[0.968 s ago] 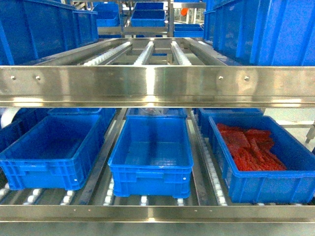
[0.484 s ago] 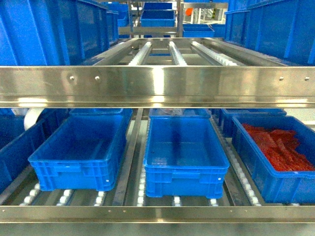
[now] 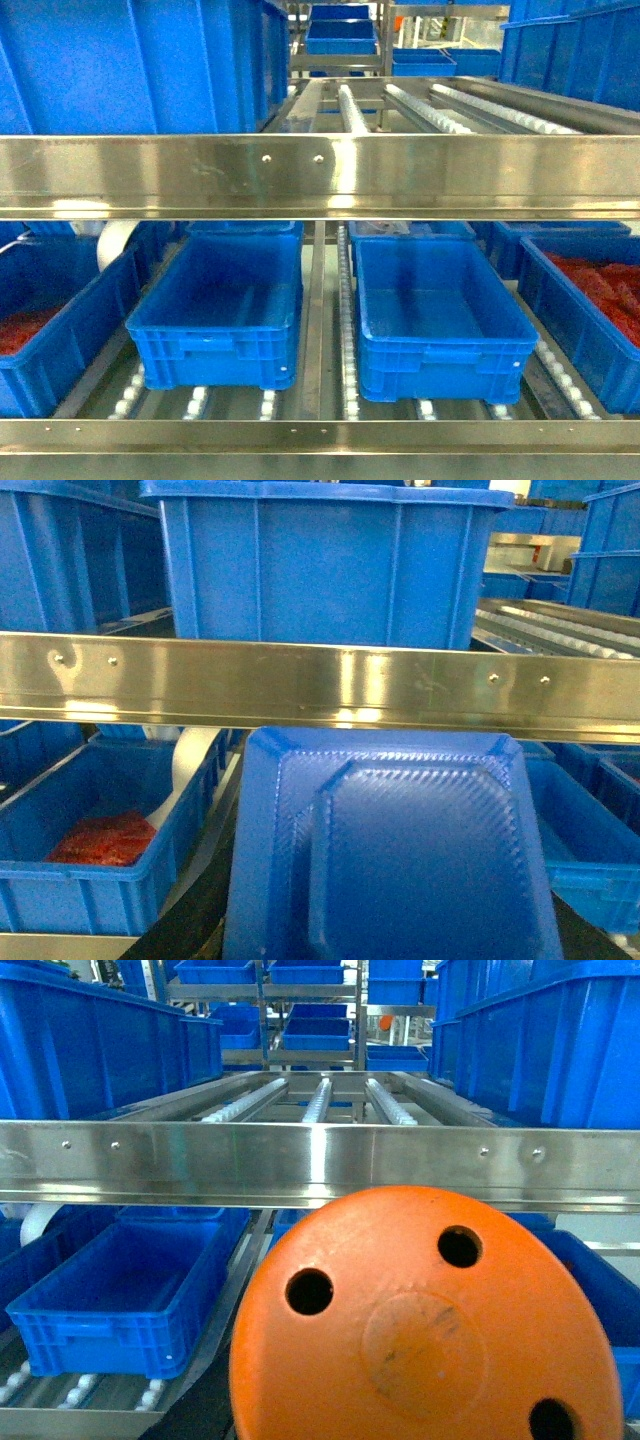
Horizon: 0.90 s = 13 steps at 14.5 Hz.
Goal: Sort blue parts and orange caps into right shelf containers
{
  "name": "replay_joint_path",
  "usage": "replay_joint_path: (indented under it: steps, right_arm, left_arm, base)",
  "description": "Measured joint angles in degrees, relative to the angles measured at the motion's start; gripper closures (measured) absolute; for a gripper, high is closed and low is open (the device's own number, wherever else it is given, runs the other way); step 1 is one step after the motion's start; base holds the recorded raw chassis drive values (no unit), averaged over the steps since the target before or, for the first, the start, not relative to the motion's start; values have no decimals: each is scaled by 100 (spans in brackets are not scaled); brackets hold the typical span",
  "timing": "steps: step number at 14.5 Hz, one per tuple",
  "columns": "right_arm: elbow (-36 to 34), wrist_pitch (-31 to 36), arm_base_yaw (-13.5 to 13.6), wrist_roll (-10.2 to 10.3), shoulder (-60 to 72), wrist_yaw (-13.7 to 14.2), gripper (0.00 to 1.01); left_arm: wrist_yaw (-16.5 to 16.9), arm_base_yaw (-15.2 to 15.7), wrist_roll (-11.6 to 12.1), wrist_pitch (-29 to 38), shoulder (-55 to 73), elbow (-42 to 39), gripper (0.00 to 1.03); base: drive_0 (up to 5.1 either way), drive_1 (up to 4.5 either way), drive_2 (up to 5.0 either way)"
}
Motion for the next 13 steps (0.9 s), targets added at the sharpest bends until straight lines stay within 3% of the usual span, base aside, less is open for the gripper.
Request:
replay_joint_path:
  steps: [13]
  right_arm:
    - [-2,-9,0,0,0,-22,56]
  left_arm:
    - [-7,0,0,4,0,0,61]
  base:
    - [0,0,0]
